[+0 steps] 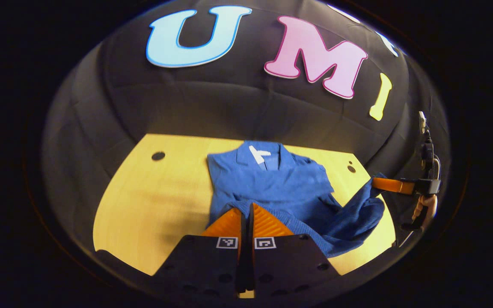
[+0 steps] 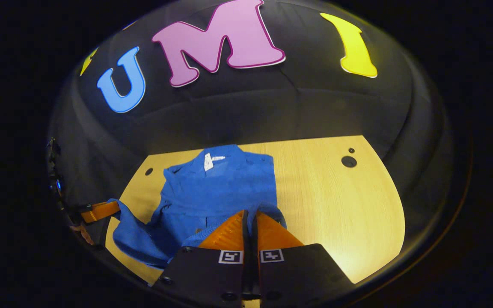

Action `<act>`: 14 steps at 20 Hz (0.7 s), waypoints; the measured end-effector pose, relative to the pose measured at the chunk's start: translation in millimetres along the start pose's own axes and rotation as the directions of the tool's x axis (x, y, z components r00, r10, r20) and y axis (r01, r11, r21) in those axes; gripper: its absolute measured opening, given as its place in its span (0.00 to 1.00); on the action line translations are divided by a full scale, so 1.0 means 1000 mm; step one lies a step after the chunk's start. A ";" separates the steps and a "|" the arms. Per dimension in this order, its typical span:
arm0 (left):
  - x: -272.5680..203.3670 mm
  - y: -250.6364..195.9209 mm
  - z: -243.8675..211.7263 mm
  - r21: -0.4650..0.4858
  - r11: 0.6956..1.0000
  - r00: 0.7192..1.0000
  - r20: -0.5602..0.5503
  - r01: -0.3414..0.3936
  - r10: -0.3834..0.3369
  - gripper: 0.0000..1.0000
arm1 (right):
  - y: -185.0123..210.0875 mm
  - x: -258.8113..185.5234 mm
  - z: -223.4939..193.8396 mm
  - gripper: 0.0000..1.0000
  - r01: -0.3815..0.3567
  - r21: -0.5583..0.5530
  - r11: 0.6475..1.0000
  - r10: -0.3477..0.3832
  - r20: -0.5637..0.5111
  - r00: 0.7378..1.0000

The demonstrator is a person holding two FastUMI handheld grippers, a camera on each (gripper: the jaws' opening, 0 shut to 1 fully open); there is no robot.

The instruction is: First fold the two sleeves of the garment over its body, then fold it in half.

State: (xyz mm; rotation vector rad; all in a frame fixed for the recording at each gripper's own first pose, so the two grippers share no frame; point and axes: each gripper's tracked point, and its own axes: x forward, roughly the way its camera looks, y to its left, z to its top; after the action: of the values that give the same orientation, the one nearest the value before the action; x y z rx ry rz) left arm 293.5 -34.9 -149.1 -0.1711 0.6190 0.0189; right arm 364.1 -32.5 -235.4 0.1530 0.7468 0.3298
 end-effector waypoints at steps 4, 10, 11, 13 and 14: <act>0.075 0.034 0.068 -0.046 0.999 0.990 0.138 -0.022 0.028 0.00 | -0.008 0.071 0.078 0.00 0.016 -0.038 0.999 -0.012 0.104 0.995; 0.213 0.076 0.106 0.050 0.995 0.956 0.284 -0.086 0.068 0.07 | -0.038 0.183 0.108 0.13 0.127 -0.021 0.992 -0.119 0.209 0.971; 0.229 0.080 0.099 0.042 0.994 0.961 0.263 -0.098 0.083 0.08 | -0.045 0.194 0.100 0.17 0.166 -0.045 0.985 -0.153 0.203 0.967; 0.254 0.080 0.072 0.067 0.991 0.977 0.190 -0.114 0.100 0.58 | -0.056 0.214 0.087 0.43 0.229 -0.123 0.966 -0.202 0.199 0.959; 0.255 0.082 0.057 0.090 0.986 0.984 0.120 -0.141 0.130 0.82 | -0.057 0.213 0.078 0.61 0.237 -0.166 0.957 -0.207 0.179 0.962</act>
State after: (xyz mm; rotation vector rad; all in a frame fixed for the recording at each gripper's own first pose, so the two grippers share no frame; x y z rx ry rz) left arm 528.1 47.2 -263.7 -0.0315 0.5155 0.1290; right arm 577.9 -13.9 -329.7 -0.0818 0.5643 0.1683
